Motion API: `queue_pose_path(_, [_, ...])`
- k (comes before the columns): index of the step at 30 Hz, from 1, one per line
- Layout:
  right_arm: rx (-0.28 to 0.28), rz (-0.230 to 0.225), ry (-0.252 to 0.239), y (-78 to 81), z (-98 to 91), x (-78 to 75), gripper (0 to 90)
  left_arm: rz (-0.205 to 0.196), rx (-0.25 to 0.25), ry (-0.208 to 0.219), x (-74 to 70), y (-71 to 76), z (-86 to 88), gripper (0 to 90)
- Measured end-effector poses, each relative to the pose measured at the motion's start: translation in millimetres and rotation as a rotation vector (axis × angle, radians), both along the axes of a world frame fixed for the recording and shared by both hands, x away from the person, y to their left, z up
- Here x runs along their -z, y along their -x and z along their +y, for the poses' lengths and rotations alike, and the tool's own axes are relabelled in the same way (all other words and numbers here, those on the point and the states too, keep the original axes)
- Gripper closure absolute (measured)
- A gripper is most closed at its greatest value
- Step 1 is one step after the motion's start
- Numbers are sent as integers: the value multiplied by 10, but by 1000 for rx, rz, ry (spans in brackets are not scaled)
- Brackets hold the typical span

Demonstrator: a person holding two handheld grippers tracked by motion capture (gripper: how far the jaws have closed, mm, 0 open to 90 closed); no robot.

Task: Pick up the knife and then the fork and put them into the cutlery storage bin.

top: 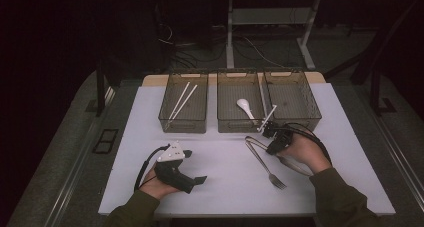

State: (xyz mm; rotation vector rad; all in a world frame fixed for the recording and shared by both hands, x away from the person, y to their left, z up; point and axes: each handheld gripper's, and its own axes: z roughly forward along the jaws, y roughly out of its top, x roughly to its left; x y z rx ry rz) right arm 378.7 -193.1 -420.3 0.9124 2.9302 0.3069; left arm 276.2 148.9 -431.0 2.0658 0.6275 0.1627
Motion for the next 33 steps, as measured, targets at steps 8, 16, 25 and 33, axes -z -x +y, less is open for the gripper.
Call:
queue_pose_path(8, [17,45,30,-70,35,-2,777,0,1,0,0,-1,1,0])
queue_pose_path(16, [32,35,23,-58,19,-8,794,-2,1,2,-4,1,5,0])
queue_pose_path(25, [39,45,-47,-34,-144,-7,794,-3,0,2,-9,5,6,0])
queue_pose_path(33, [73,20,-119,-6,-312,-104,794,-3,0,2,-11,6,8,0])
